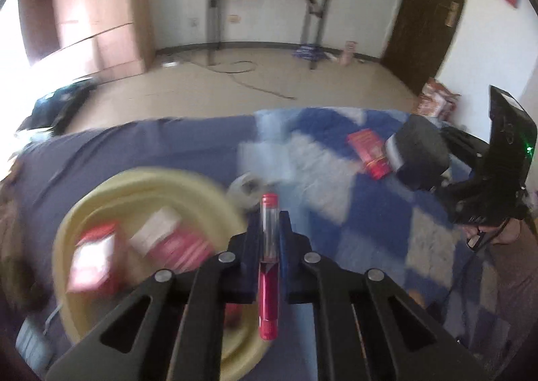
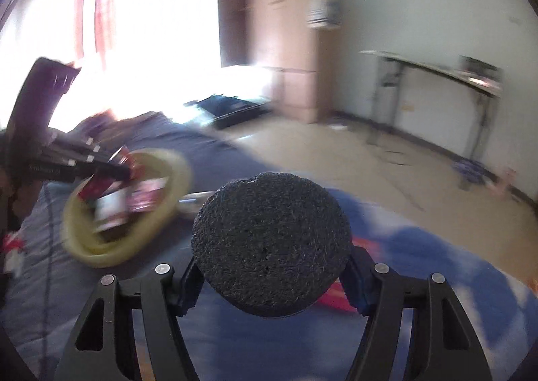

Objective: Organize rigid objects
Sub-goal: 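Grasp the red tube with left tool while right tool grasps a black foam pad, then lower the red tube into the yellow tub with left tool while right tool drops the foam pad in, then grasp the white tape roll with left tool while right tool grasps the red box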

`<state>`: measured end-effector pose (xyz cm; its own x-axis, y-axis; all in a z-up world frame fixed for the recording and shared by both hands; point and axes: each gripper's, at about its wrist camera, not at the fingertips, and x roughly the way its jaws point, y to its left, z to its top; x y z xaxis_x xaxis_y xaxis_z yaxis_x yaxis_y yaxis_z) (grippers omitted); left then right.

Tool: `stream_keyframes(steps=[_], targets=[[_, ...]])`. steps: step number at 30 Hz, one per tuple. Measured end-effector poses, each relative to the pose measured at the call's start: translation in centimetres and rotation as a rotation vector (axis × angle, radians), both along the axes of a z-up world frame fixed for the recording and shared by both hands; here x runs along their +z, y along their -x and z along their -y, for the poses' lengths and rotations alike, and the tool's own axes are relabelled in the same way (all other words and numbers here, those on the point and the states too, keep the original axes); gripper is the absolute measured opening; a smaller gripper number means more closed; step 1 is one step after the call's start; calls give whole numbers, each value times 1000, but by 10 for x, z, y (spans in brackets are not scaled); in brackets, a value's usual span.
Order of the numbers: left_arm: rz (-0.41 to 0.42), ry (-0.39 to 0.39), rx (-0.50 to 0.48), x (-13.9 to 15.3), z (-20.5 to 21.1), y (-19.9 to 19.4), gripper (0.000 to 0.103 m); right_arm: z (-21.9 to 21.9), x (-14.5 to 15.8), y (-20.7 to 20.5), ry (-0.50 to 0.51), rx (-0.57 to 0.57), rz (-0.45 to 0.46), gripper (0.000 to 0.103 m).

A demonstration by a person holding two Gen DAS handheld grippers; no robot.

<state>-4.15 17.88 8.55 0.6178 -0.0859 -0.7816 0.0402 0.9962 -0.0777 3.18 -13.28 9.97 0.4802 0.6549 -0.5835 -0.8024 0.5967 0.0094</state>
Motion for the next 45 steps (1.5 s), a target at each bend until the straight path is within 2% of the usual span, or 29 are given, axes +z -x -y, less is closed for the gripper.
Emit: stream_keyframes(steps=[2, 5, 9, 15, 17, 21, 23, 24, 25, 26, 27, 28, 30, 32, 35, 37, 40, 43, 45], targets=[[-5, -14, 65, -2, -28, 20, 11, -48, -7, 15, 36, 111, -18, 67], [-20, -12, 154, -11, -66, 25, 11, -119, -20, 21, 71, 227, -69, 67], [-40, 35, 246, -38, -109, 15, 11, -191, -40, 4, 109, 257, -171, 67], [-79, 84, 246, -72, -124, 7, 11, -247, -68, -22, 163, 262, -216, 67], [-81, 93, 234, -74, -125, 8, 11, -255, -73, -31, 155, 253, -224, 68], [-85, 153, 255, -81, -130, 12, 13, -273, -82, -21, 154, 275, -194, 71], [-75, 176, 243, -78, -132, 11, 19, -271, -84, -20, 145, 270, -209, 77], [-71, 180, 232, -75, -132, 10, 25, -269, -81, -21, 122, 265, -215, 84], [-58, 183, 224, -68, -130, 9, 38, -266, -77, -22, 101, 256, -207, 96], [-28, 187, 208, -57, -126, 8, 49, -261, -72, -20, 94, 212, -163, 101], [-4, 182, 200, -51, -122, 9, 79, -254, -64, -19, 90, 170, -122, 103], [43, 159, 207, -38, -116, 10, 102, -246, -58, -18, 76, 157, -100, 103], [147, 143, 208, -14, -104, 13, 103, -225, -41, -19, 46, 98, -39, 103], [153, 167, 157, 1, -90, 4, 103, -194, -23, -23, 9, 49, -13, 103], [143, 147, 126, 4, -69, -14, 103, -138, -6, -34, -22, -51, 26, 103], [97, 131, 99, -5, -47, -37, 103, -103, -6, -44, -30, -107, 22, 103], [-6, 65, 27, -28, -14, -74, 103, -53, -22, -58, 6, -229, 20, 103], [-117, -32, -75, -55, 22, -105, 103, -22, -47, -74, 61, -304, -12, 103], [-173, -114, -123, -67, 37, -122, 102, -11, -63, -83, 61, -341, -58, 103]])
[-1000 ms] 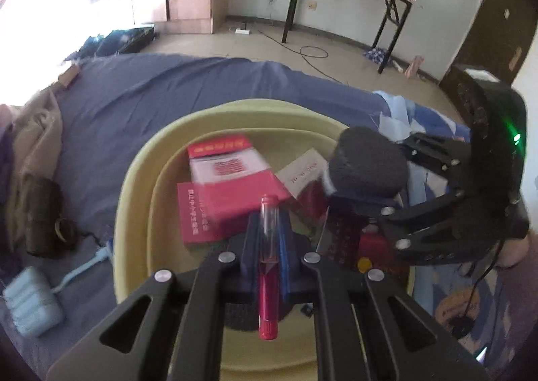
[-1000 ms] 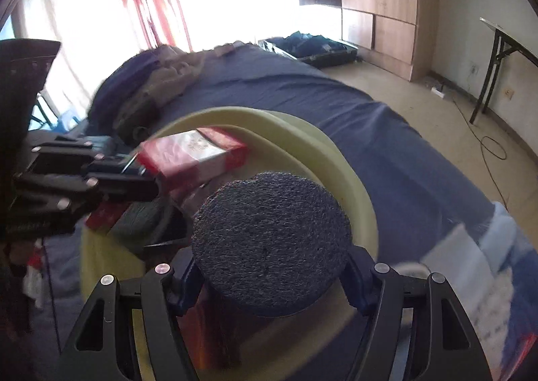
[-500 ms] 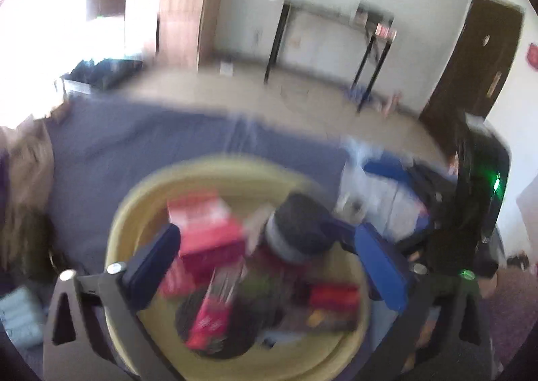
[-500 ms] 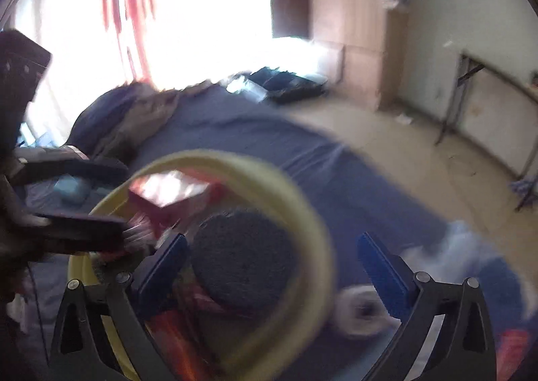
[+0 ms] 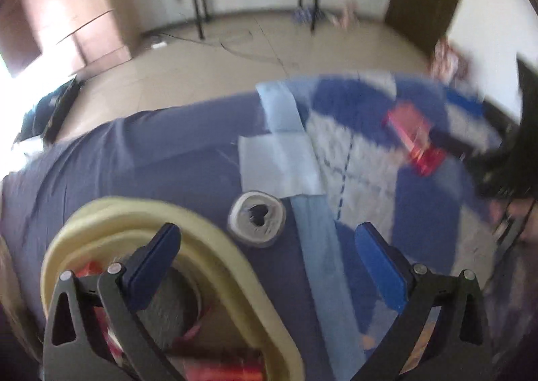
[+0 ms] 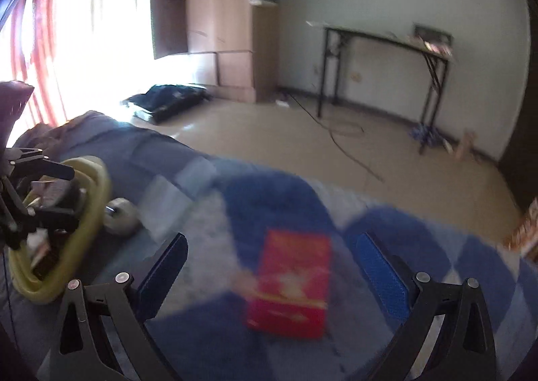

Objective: Organize rigid objects
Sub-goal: 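Grasp the white tape roll with left tool while right tool grasps the red box, then release the tape roll into the tub with left tool while right tool releases the red box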

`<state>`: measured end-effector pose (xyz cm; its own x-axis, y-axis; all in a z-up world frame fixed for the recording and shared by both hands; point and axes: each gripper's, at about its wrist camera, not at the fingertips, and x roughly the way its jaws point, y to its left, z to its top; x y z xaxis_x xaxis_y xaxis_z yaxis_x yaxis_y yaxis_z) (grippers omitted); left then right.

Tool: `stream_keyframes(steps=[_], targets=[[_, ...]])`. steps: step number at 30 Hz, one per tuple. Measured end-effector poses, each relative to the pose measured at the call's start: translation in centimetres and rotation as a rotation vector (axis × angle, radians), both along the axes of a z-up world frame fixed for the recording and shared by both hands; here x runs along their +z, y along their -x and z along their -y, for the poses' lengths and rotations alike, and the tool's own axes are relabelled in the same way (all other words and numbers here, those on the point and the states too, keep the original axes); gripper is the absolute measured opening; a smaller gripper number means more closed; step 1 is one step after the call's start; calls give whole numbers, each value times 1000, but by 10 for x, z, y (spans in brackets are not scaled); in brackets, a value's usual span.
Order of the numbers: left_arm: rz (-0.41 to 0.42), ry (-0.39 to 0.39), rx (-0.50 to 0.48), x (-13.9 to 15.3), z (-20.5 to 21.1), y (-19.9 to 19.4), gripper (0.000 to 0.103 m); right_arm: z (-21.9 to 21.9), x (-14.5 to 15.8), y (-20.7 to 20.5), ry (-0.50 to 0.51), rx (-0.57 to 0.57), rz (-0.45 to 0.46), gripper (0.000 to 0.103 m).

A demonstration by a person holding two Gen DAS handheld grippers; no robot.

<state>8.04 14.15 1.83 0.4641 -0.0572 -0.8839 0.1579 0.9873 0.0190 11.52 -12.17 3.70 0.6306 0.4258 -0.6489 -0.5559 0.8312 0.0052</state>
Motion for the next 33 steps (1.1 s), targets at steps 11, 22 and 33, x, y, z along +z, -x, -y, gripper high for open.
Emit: stream_keyframes(steps=[11, 22, 33], targets=[[-131, -244, -132, -47, 33, -25, 71, 5, -33, -34, 42, -52, -78, 103], [-137, -80, -61, -52, 7, -25, 51, 1, -52, -45, 47, -37, -88, 58], [163, 155, 32, 46, -5, 93, 51, -8, -7, -5, -64, 159, 15, 56]])
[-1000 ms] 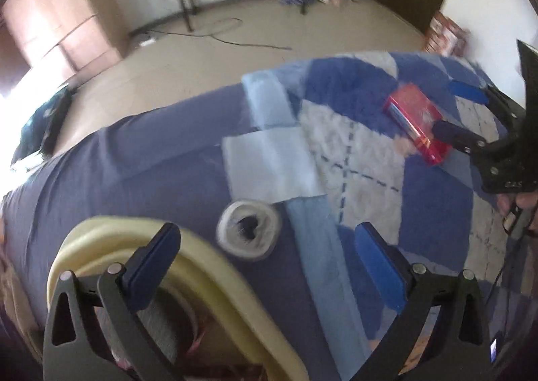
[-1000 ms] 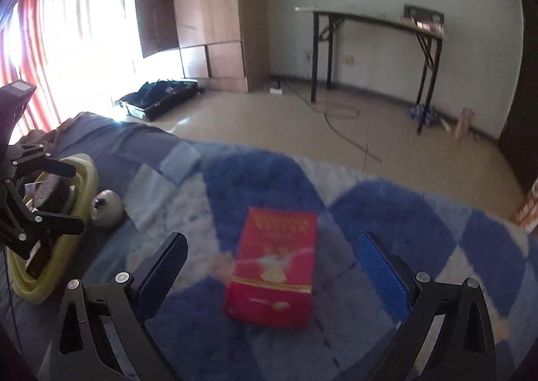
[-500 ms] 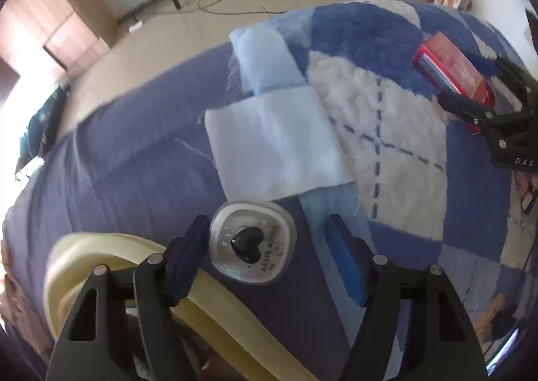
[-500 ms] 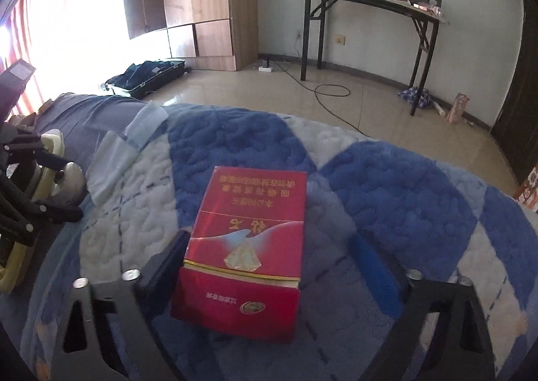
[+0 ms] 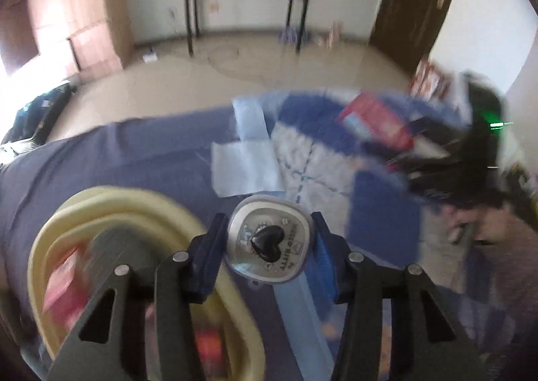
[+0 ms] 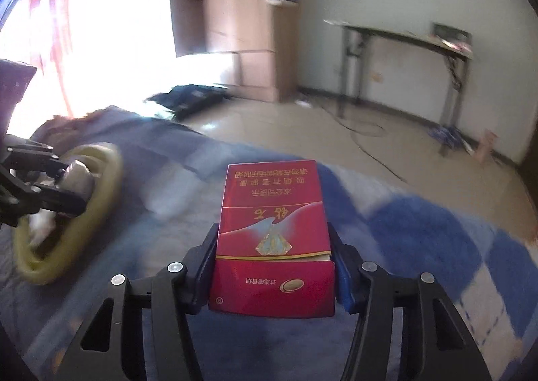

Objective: Organize rigid objects
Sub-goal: 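Release the tape roll into the tub with left tool while right tool releases the red box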

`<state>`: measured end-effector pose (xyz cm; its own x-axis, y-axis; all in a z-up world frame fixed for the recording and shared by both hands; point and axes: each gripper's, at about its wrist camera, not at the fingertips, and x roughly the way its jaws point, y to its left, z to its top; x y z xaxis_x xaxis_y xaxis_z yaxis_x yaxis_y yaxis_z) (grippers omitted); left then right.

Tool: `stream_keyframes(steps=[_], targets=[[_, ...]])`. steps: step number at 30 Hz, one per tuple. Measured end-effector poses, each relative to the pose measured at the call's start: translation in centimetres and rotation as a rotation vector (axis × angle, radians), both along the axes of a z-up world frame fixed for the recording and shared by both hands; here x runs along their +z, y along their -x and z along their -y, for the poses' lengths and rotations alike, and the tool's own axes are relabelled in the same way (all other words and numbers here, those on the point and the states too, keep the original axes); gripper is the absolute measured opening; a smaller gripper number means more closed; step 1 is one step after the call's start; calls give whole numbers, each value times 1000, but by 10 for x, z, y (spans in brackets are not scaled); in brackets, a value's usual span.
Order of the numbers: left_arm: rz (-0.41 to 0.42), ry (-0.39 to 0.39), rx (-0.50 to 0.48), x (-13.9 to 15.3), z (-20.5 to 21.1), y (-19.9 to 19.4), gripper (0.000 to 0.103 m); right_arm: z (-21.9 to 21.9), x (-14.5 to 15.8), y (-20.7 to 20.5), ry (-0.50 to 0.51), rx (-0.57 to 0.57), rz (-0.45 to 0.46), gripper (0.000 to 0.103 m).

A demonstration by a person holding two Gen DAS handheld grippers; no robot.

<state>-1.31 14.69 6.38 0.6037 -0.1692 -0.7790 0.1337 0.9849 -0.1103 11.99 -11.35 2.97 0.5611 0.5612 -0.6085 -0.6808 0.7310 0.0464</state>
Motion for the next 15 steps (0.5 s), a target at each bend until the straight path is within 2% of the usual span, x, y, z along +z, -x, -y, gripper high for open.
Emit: stream_keyframes(steps=[2, 3, 5, 8, 9, 13, 15], targets=[[54, -1, 51, 14, -16, 32, 51, -22, 15, 17, -25, 108, -6, 56], [80, -16, 128, 19, -40, 53, 51, -38, 20, 28, -22, 161, -7, 56], [78, -20, 211, 18, -66, 81, 51, -69, 23, 47, -7, 267, -30, 56], [57, -71, 352, 1, -99, 120, 51, -117, 15, 73, 57, 379, -31, 56], [52, -50, 383, -7, -111, 128, 51, -129, 13, 79, 73, 399, -29, 56], [-8, 4, 434, -42, -132, 138, 51, -158, 10, 97, 93, 470, -38, 56], [-38, 20, 444, -59, -135, 145, 51, -160, 2, 100, 128, 465, -72, 56]])
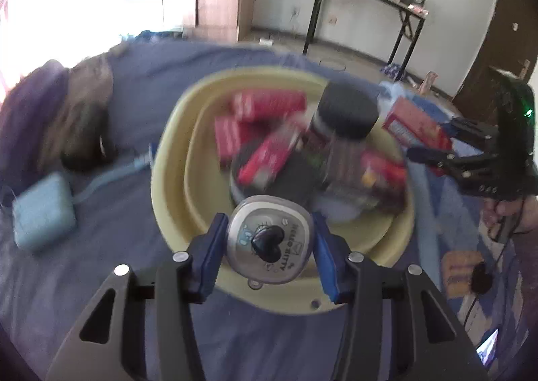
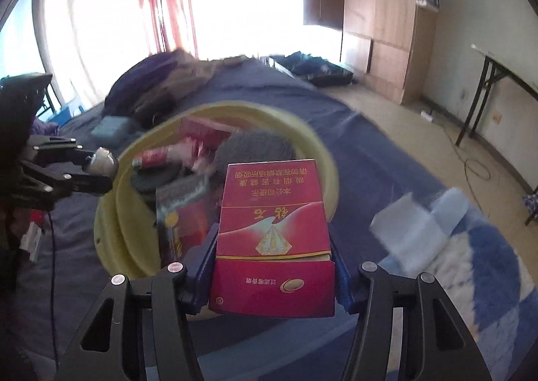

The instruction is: Organize rigid objects

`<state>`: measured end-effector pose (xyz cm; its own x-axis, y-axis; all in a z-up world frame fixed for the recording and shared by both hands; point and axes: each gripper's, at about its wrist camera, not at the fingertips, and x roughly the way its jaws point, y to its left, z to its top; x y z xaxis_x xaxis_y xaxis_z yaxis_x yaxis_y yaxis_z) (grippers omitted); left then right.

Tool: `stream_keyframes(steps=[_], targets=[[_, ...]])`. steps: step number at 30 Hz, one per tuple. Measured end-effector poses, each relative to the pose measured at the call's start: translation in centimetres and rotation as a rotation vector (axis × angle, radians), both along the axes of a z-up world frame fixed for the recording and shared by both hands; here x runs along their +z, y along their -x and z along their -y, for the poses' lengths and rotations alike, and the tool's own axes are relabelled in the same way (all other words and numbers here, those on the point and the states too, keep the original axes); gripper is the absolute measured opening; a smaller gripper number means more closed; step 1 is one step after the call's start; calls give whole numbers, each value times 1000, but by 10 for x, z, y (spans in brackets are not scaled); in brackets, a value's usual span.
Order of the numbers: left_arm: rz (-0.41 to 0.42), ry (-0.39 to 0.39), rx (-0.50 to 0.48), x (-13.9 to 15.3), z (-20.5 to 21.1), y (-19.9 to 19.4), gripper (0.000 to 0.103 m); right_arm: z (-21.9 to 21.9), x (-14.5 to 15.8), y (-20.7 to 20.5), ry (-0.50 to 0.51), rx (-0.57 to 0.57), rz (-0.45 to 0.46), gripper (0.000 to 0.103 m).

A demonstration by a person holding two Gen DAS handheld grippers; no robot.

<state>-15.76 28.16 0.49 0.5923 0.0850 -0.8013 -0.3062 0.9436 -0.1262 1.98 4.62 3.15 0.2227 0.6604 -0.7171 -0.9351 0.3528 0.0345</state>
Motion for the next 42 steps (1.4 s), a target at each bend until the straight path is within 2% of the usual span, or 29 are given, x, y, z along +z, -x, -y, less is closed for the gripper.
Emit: stream_keyframes(steps=[2, 3, 6, 11, 14, 15, 17, 18, 19, 21, 22, 24, 28, 29, 32, 36, 38, 40, 42], targets=[[-12, -8, 1, -11, 4, -3, 51, -1, -7, -2, 24, -13, -32, 56], [2, -37, 2, -11, 6, -5, 51, -4, -8, -4, 9, -10, -37, 56], [14, 1, 5, -7, 2, -18, 51, -22, -7, -4, -6, 6, -19, 56], [-2, -1, 7, -14, -1, -35, 50, -55, -18, -12, -10, 27, -38, 56], [25, -15, 22, -14, -1, -36, 51, -62, -22, -13, -9, 34, -26, 57], [32, -25, 33, -14, -1, -37, 53, -64, -24, -14, -11, 34, -42, 58], [44, -39, 48, -12, 1, -36, 73, -63, -27, -17, -24, 34, -68, 64], [72, -41, 57, -8, 1, -32, 87, -61, -28, -18, -30, 42, -66, 79], [98, -43, 61, -3, 4, -29, 95, -59, -28, -17, -37, 47, -54, 93], [149, -54, 80, 11, 12, -17, 102, -49, -26, -12, -60, 54, -33, 97], [171, -47, 87, 17, 16, -10, 103, -42, -24, -11, -68, 52, -25, 102], [195, -23, 118, 25, 27, 7, 103, -23, -17, -4, -98, 31, 12, 103], [182, -13, 213, 16, 59, 30, 103, 21, -15, 4, -63, 101, 33, 103], [167, -21, 226, 9, 70, 32, 103, 30, -20, 4, -35, 124, 32, 103], [97, -2, 236, -26, 106, 31, 103, 51, -37, 0, -19, 96, 61, 103], [42, -7, 298, -54, 108, 21, 103, 47, -62, -1, 17, 133, 14, 103], [21, 9, 332, -60, 101, 16, 103, 32, -78, 7, 89, 149, 52, 103], [7, -16, 354, -61, 100, 10, 103, 21, -83, 16, 129, 145, 108, 103], [-54, -76, 346, -66, 106, -1, 103, 14, -84, 17, 123, 140, 101, 103]])
